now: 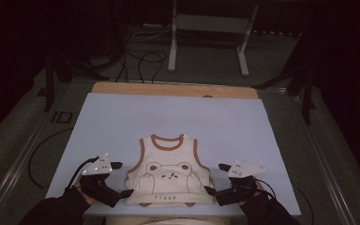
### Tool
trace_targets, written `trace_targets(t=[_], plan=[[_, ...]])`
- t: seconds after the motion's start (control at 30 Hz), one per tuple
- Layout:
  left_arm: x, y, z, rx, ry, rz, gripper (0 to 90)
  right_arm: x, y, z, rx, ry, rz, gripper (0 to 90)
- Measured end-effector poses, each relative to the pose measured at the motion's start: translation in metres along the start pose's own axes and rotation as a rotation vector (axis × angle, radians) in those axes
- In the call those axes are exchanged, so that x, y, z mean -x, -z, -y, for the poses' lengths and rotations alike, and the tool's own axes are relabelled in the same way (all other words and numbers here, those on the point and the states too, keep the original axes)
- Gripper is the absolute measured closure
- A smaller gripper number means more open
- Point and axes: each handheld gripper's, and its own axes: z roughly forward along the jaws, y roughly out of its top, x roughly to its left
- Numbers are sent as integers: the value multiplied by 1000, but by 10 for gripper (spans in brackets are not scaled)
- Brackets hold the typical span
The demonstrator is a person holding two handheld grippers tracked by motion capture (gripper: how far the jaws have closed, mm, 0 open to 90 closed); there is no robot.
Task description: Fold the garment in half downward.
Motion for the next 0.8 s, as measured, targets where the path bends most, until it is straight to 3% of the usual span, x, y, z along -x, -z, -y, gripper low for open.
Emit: trace_targets(t=[0.13,0.5,0.8], plan=[[-4,1,-9,1,-13,6,2,4,1,-10,12,18,10,98],[-10,-3,-23,-3,-37,27,2,20,-6,-36,50,18,-19,95],[-16,-5,-37,17,-58,8,2,34,-17,-52,65,30,-21,95]])
